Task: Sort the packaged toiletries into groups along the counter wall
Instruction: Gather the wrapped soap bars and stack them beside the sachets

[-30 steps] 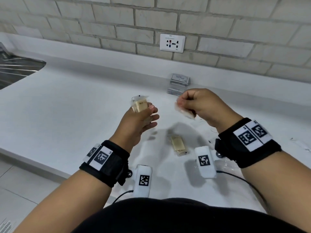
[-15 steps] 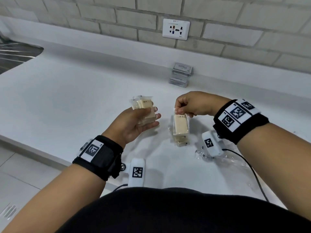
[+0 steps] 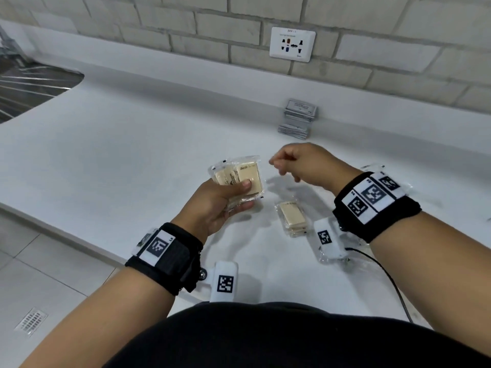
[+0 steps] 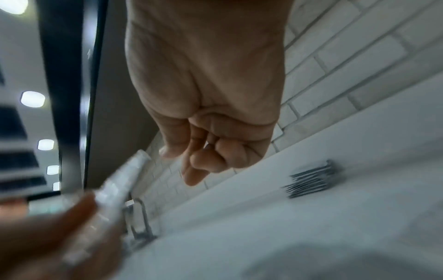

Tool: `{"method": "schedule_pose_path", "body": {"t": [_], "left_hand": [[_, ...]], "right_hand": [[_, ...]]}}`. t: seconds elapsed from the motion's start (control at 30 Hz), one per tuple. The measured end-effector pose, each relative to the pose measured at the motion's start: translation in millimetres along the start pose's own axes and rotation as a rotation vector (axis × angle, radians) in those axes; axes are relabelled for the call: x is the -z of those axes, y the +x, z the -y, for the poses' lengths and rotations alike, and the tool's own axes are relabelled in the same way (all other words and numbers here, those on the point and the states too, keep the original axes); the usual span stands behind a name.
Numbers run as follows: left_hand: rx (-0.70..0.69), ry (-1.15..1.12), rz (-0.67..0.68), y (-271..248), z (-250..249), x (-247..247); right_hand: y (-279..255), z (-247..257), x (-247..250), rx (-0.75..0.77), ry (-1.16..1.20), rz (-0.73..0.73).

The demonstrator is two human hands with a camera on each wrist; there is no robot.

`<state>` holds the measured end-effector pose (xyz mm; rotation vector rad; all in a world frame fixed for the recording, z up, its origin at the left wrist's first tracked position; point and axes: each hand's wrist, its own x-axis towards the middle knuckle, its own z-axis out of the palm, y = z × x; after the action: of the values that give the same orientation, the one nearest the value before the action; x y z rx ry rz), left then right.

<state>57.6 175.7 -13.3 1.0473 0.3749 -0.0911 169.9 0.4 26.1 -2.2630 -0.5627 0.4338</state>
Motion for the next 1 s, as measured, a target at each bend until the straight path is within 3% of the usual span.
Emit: {"method": "schedule_pose_path", "body": {"t": [0.1, 0.3, 0.4, 0.5, 0.67, 0.87, 1.0], "left_hand": [[-0.031, 0.033, -0.004, 1, 2, -6], [-0.099, 0.306, 0.052, 1, 0, -12], [-0.111, 0.285, 0.041, 1, -2, -11], [-0.098, 0.151, -0.052, 3, -8, -6], [-0.101, 0.098, -0.052, 2, -12, 0], [-0.086, 0.215, 0.125, -2, -6, -17], [-0.097, 0.206, 0.079, 1, -1, -24]], "right_hand": [[-10, 18, -5, -0.007, 0.320, 0.022], [-13, 25, -11, 0.125, 0.060, -0.026], [-14, 36, -5, 0.110, -0.106, -0.040], [-15, 41, 8, 0.094, 0.266, -0.016], [-13, 38, 13, 0.025, 0.089, -0.035], [-10, 33, 7, -0.003, 0.189, 0.003], [-10, 30, 10, 0.018, 0.389, -0.010]]}}
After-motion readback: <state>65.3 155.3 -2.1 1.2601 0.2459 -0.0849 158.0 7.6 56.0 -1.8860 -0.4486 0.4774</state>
